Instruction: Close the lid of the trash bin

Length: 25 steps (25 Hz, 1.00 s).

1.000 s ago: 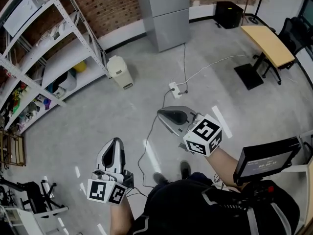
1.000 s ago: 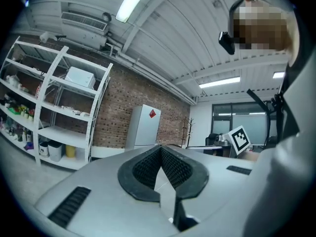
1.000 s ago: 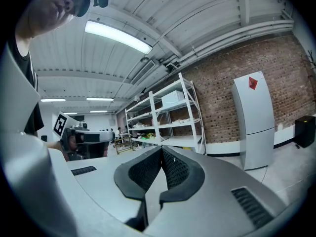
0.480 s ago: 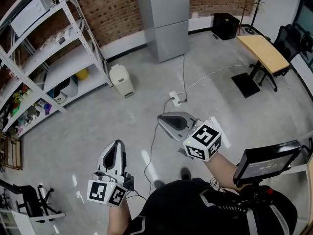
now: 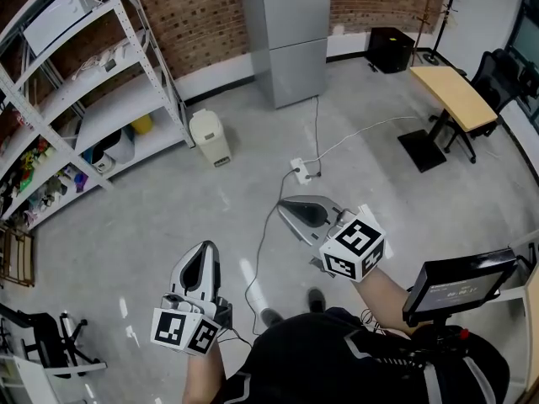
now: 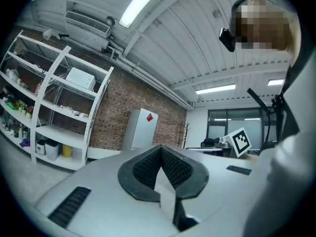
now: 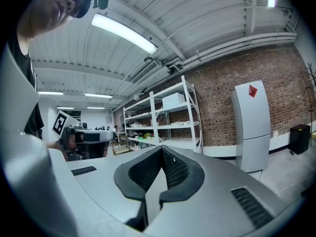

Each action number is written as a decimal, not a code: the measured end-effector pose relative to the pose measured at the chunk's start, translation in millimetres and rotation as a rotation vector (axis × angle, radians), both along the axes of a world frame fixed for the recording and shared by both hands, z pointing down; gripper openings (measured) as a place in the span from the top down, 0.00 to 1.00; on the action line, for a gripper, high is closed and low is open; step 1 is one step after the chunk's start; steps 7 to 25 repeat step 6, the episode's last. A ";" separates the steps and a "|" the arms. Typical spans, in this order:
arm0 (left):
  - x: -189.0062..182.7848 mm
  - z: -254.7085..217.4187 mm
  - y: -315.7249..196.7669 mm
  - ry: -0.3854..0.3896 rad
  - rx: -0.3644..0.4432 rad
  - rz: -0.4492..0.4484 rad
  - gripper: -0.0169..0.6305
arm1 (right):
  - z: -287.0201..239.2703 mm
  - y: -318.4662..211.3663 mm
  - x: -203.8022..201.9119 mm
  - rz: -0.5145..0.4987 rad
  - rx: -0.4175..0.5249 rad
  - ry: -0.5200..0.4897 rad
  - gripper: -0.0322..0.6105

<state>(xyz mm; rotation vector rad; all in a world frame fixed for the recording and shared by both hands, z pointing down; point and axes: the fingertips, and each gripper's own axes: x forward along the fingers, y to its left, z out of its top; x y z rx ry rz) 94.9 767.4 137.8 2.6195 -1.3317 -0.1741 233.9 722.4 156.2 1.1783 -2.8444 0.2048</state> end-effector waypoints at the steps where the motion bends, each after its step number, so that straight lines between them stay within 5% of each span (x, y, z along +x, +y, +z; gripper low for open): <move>1: 1.1 -0.5 -0.1 0.000 0.001 0.000 0.99 | -0.2 -0.6 1.2 0.002 -0.001 0.000 0.94; 25: 4.1 -4.2 0.0 -0.004 -0.001 -0.006 0.99 | -3.8 -1.1 4.4 0.004 -0.005 -0.002 0.94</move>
